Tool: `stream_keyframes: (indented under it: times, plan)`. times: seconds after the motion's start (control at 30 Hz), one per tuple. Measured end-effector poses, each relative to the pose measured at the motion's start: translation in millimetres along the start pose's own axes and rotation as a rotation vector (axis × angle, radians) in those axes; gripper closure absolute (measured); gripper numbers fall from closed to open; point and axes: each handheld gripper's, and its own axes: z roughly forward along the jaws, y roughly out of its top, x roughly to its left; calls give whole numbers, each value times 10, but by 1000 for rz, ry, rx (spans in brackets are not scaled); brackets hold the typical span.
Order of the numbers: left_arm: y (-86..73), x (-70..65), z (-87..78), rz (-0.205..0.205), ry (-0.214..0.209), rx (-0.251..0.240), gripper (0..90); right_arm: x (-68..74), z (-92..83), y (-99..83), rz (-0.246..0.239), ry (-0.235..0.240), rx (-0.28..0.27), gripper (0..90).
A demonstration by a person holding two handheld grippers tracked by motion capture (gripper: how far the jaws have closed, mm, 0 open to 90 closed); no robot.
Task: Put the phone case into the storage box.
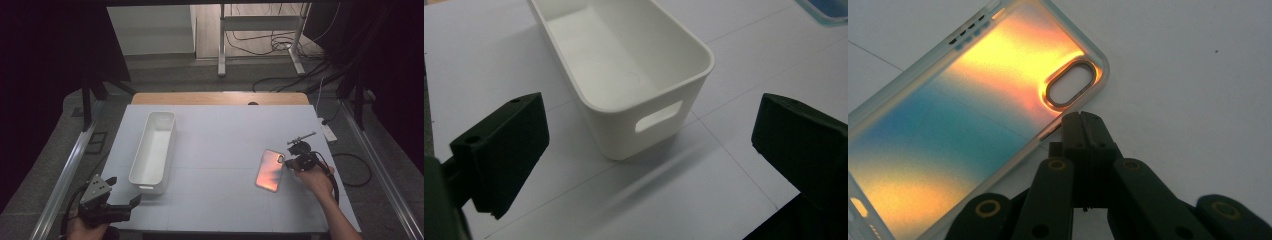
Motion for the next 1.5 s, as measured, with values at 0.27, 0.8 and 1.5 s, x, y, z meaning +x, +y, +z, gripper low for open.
stream_keyframes:
  times: [0.27, 0.8, 1.5]
  plan:
    - [2, -2, 3, 3, 0, 3, 30, 77, 44, 64, -5, 14, -23, 896]
    - [4, -8, 7, 8, 0, 7, 30, 194, 84, 132, -32, 50, -58, 896]
    - [3, -12, 5, 11, 2, 5, 30, 283, -82, 134, -59, 96, -110, 843]
